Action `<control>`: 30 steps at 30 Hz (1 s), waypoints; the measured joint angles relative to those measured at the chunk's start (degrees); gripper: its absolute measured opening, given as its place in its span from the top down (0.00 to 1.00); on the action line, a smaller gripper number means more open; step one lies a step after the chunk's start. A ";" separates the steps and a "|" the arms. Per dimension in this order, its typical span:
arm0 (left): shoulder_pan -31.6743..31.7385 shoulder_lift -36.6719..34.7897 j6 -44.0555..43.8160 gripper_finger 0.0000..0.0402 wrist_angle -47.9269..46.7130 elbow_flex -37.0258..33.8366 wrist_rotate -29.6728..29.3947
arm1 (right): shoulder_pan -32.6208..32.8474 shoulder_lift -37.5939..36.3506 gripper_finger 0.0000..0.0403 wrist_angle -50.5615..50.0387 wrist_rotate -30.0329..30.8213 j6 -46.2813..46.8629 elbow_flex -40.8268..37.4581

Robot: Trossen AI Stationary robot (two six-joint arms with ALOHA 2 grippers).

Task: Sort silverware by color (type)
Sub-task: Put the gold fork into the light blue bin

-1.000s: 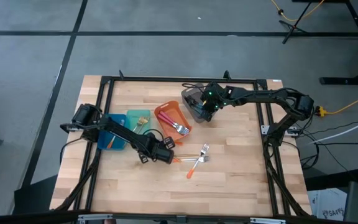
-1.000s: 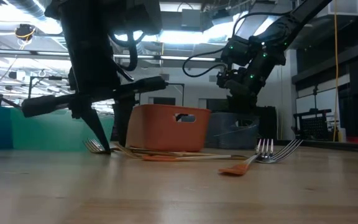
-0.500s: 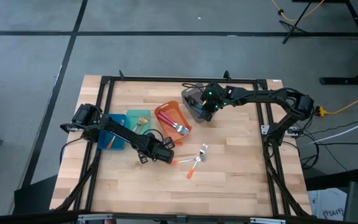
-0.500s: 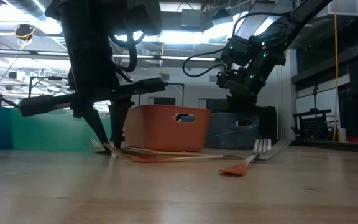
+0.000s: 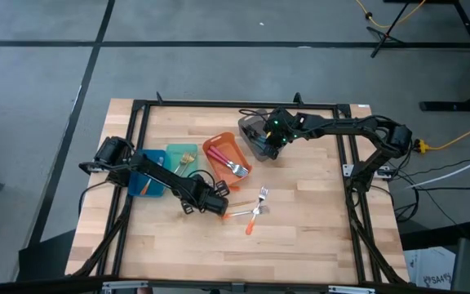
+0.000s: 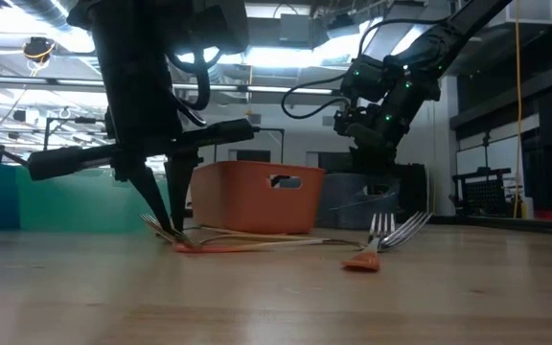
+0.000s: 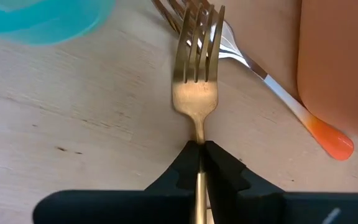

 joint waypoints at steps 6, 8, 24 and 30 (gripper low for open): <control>-0.72 -0.30 1.64 0.97 0.37 -0.10 -0.27 | 0.01 0.00 0.89 0.00 0.00 0.00 0.00; -0.71 -1.09 1.80 0.97 0.65 -0.21 0.57 | 0.02 0.00 0.89 0.02 0.00 0.00 0.00; -0.16 -10.20 13.77 0.97 1.45 -0.12 2.50 | 0.00 0.00 0.89 0.40 0.01 0.01 0.00; 0.16 -15.21 22.22 0.97 0.63 -0.12 2.49 | 0.02 0.00 0.89 0.68 -0.02 0.00 0.00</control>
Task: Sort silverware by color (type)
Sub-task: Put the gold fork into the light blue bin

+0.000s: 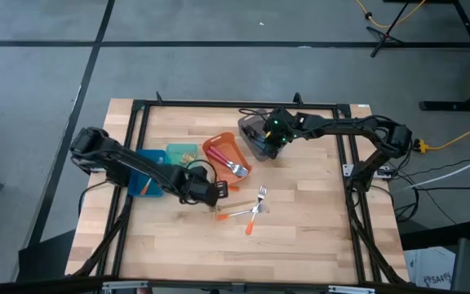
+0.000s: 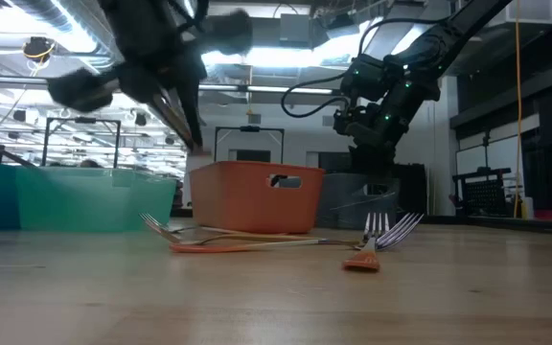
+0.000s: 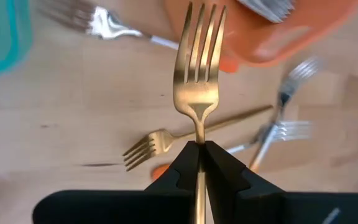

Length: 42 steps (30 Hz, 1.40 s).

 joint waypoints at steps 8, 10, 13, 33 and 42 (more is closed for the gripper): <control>3.99 -9.65 21.44 0.97 -3.13 0.09 -0.36 | -0.01 0.00 0.89 0.46 0.02 0.00 0.00; 5.88 -11.68 23.95 0.97 -4.32 0.09 -0.45 | -0.02 0.00 0.89 0.48 0.02 0.01 0.00; 8.74 -14.53 26.95 0.97 -7.12 0.09 -0.43 | 0.00 0.00 0.89 0.48 0.02 0.01 0.00; 27.03 -16.99 49.60 0.97 -30.18 0.09 9.87 | 0.00 0.00 0.89 0.81 0.04 0.00 0.00; 27.98 -12.47 52.46 0.97 -31.54 0.13 10.39 | 0.00 0.00 0.89 0.83 0.04 0.00 0.00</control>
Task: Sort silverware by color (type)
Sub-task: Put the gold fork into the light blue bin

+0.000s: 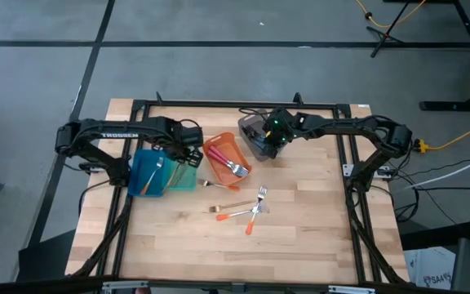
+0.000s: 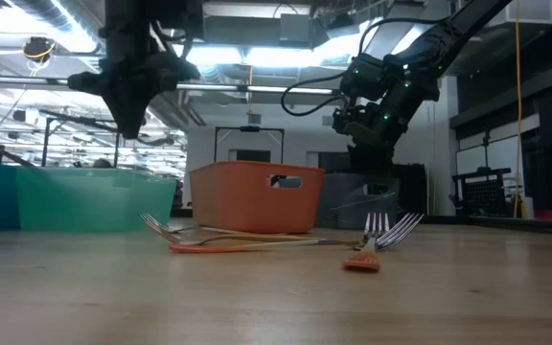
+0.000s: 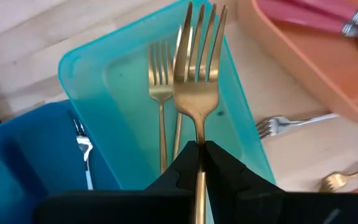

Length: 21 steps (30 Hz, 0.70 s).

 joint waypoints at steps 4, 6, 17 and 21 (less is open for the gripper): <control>-0.23 2.98 2.19 0.97 -0.51 0.00 2.30 | -0.01 0.00 0.89 -0.02 0.00 0.00 -0.02; -0.39 4.58 2.66 0.97 -0.80 0.00 3.00 | -0.01 0.00 0.89 -0.02 -0.02 0.00 -0.02; -0.22 12.72 7.94 0.97 -0.52 0.00 2.81 | 0.00 0.00 0.89 -0.02 -0.01 0.00 -0.02; 0.20 14.93 8.25 0.97 -0.27 0.00 2.68 | 0.00 0.00 0.89 -0.02 -0.02 0.00 -0.02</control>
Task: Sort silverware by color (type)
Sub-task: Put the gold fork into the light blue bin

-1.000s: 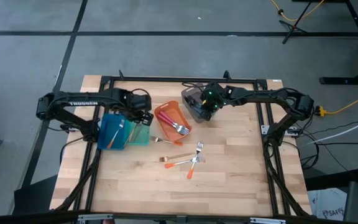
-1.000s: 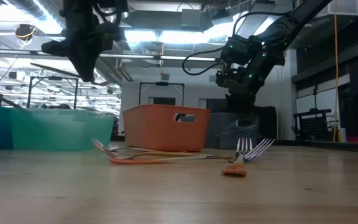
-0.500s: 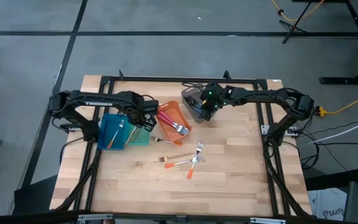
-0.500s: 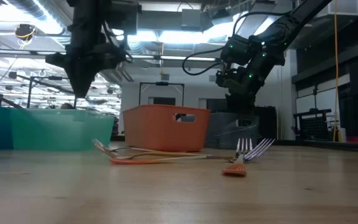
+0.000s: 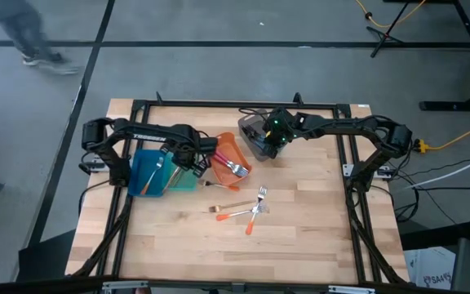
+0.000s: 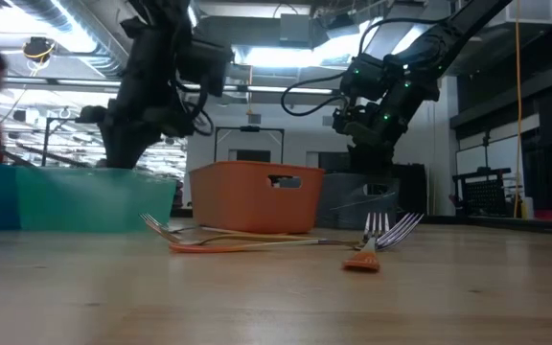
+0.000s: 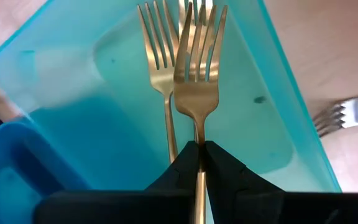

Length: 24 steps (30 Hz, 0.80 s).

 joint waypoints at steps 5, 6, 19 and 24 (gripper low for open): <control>0.77 2.33 1.22 0.97 0.53 0.00 -0.11 | 0.00 0.00 0.89 0.00 0.00 0.00 0.00; 0.92 2.81 1.24 0.97 0.54 0.00 -0.14 | 0.00 0.00 0.89 0.00 0.00 0.00 0.00; 2.11 5.91 1.24 0.97 0.91 -0.04 -0.14 | 0.00 0.00 0.89 0.00 0.02 0.00 0.00; 2.09 6.68 1.20 0.96 1.11 -0.04 -0.14 | -0.02 0.00 0.89 0.00 0.00 0.00 0.00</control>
